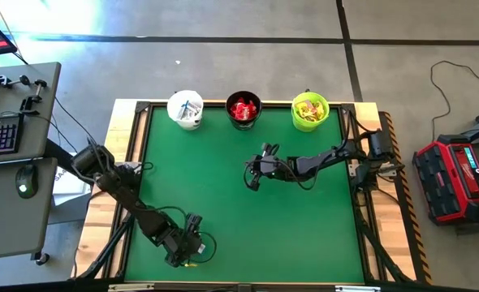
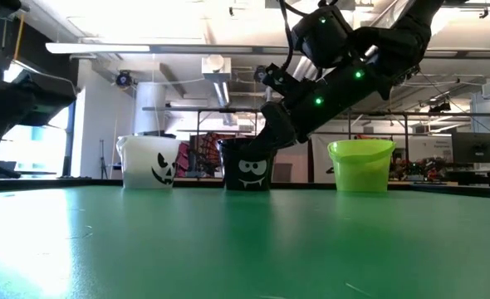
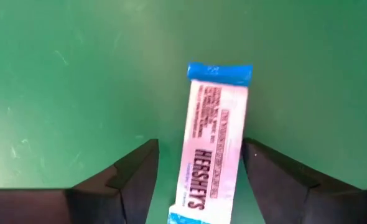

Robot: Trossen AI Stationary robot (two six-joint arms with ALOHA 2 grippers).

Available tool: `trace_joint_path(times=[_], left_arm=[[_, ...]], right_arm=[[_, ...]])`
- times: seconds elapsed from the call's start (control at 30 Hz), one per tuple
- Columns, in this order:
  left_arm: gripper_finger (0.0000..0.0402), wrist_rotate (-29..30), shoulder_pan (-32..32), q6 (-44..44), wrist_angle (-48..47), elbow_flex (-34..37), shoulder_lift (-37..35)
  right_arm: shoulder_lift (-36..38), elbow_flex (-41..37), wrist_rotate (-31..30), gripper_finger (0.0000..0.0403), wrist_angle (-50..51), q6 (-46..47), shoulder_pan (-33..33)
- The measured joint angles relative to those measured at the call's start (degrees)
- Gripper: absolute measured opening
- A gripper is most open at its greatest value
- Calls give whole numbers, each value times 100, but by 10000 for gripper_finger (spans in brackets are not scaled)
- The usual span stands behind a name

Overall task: Sort candy by brand, put in halloween buckets
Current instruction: Put the white chocolate bar into the white bucket

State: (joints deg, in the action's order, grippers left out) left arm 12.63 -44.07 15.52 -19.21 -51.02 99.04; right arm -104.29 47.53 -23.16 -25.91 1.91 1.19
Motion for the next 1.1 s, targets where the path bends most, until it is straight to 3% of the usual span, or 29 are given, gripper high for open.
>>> trace_joint_path(times=[0.2, 0.63, 1.1], left_arm=[[204, 50, 2, 45, -328, -13, -10], [83, 273, 11, -86, -549, -2, -75], [68, 295, 27, -65, -705, 19, -386]], right_arm=[[-1, 0, -2, 0, -1, 0, 0], [0, 0, -22, 0, -2, 17, 0], [0, 0, -17, 0, -4, 17, 0]])
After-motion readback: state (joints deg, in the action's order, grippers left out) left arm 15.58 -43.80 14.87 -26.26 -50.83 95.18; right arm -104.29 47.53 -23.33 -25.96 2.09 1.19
